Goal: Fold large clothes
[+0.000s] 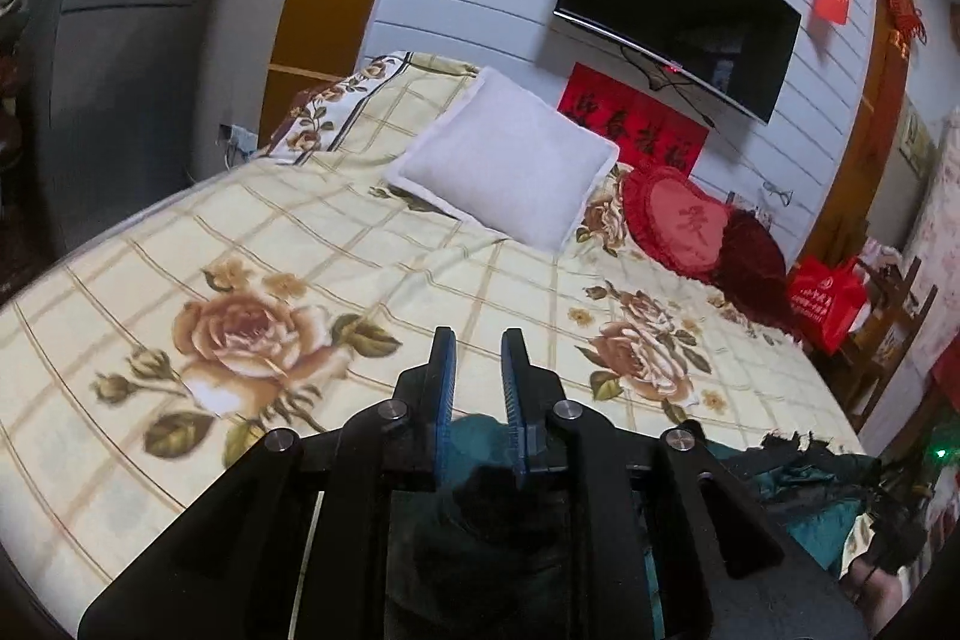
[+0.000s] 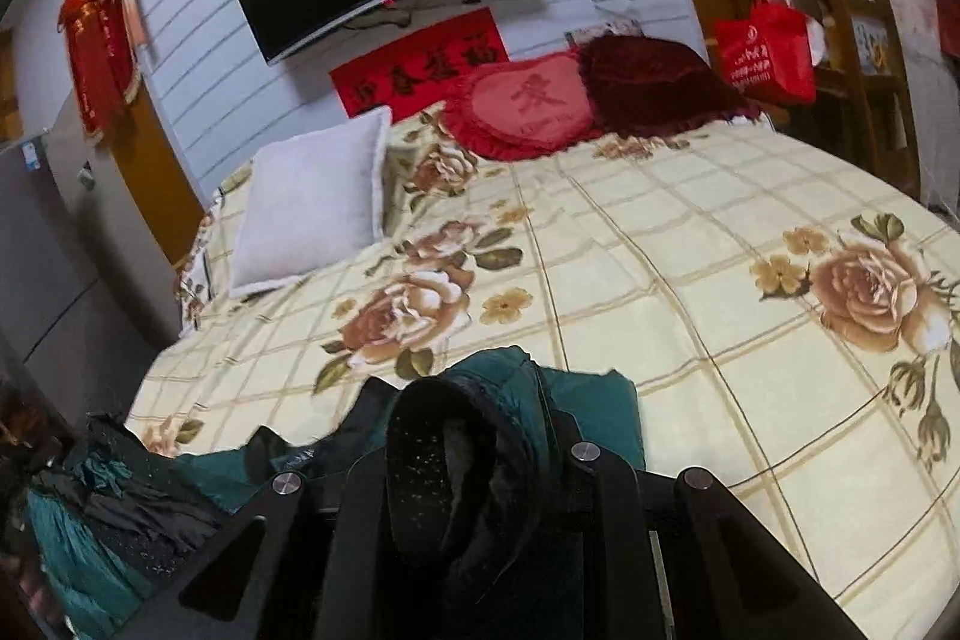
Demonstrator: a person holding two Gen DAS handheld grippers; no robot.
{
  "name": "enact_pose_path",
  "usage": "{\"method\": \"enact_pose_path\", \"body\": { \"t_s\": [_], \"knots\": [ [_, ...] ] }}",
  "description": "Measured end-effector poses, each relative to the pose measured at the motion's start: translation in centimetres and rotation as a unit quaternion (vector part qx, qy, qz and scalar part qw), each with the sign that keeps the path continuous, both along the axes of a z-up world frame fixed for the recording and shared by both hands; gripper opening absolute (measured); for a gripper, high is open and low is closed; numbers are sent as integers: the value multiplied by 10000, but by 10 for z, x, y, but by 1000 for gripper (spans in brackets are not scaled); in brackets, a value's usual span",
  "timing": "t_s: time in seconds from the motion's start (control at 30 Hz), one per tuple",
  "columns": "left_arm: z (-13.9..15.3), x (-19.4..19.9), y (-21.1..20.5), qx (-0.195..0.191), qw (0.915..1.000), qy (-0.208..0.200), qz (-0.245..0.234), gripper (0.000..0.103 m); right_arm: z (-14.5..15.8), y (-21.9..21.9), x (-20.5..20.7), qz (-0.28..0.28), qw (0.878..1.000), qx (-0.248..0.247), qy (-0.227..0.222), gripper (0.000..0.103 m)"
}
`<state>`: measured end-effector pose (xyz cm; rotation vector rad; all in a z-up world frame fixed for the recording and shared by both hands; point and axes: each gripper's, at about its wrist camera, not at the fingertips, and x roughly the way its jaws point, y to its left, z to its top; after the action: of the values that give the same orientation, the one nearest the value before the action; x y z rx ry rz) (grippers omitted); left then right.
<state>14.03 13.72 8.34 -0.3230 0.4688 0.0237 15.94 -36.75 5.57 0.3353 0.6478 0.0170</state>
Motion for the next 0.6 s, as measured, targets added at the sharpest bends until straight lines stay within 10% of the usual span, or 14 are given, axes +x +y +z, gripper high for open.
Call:
{"method": "enact_pose_path", "body": {
  "t_s": [0.13,0.33,0.47,0.6],
  "knots": [
    [4,-20,18,-18,9998,-49,-180,75,-2,2,0,-34,9999,-123,27,16],
    [-26,-40,35,-177,9932,163,-1136,78,-3,-2,-3,-42,9999,-103,47,16],
    [-56,-21,40,-1356,9679,498,-2058,78,-4,-3,-5,-42,9999,-94,47,16],
    [-59,-16,20,-1413,9507,569,-2702,78,-4,-4,-6,-34,9999,-83,51,16]
  ]
}}
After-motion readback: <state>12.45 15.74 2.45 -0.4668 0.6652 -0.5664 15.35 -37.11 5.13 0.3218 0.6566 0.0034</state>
